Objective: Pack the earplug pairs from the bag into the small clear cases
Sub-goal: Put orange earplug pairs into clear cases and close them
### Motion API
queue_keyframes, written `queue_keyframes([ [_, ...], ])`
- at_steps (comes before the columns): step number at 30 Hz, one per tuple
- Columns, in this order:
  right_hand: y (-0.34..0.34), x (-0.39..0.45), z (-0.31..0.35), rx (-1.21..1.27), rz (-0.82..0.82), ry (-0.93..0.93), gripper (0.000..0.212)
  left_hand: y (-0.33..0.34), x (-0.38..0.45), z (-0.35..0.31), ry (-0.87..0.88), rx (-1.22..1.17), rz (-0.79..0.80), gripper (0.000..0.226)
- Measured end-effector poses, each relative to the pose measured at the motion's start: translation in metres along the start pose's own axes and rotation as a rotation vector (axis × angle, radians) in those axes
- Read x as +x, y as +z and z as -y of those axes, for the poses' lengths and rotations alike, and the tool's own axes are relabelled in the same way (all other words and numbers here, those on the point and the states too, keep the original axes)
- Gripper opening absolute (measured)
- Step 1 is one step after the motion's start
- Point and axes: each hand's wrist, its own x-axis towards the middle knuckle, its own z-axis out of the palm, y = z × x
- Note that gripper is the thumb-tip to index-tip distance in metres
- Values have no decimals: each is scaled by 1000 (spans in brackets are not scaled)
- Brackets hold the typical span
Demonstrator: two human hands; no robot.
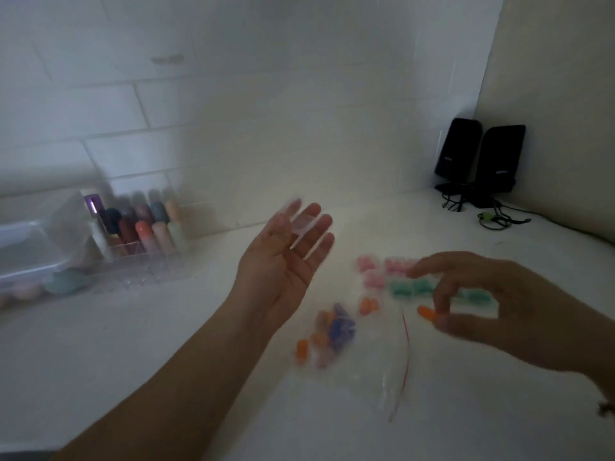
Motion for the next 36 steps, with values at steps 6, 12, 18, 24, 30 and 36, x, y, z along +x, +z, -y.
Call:
queue_keyframes([
  [6, 26, 8, 15, 376, -462, -33, 21, 16, -22, 43, -157, 220, 311, 36],
  [12, 45, 11, 17, -10, -563, -160, 15, 9, -26, 41, -169, 289, 370, 37],
  [18, 48, 11, 24, 21, -690, -215, 10, 7, -30, 42, -62, 488, 432, 35],
  [24, 55, 16, 24, -29, -664, -189, 16, 7, -35, 43, -129, 448, 506, 35],
  [30, 58, 17, 19, -89, -552, -211, 14, 8, -33, 42, -241, 298, 434, 41],
  [36, 50, 13, 21, -144, -599, -239, 27, 5, -24, 37, -228, 244, 365, 36],
])
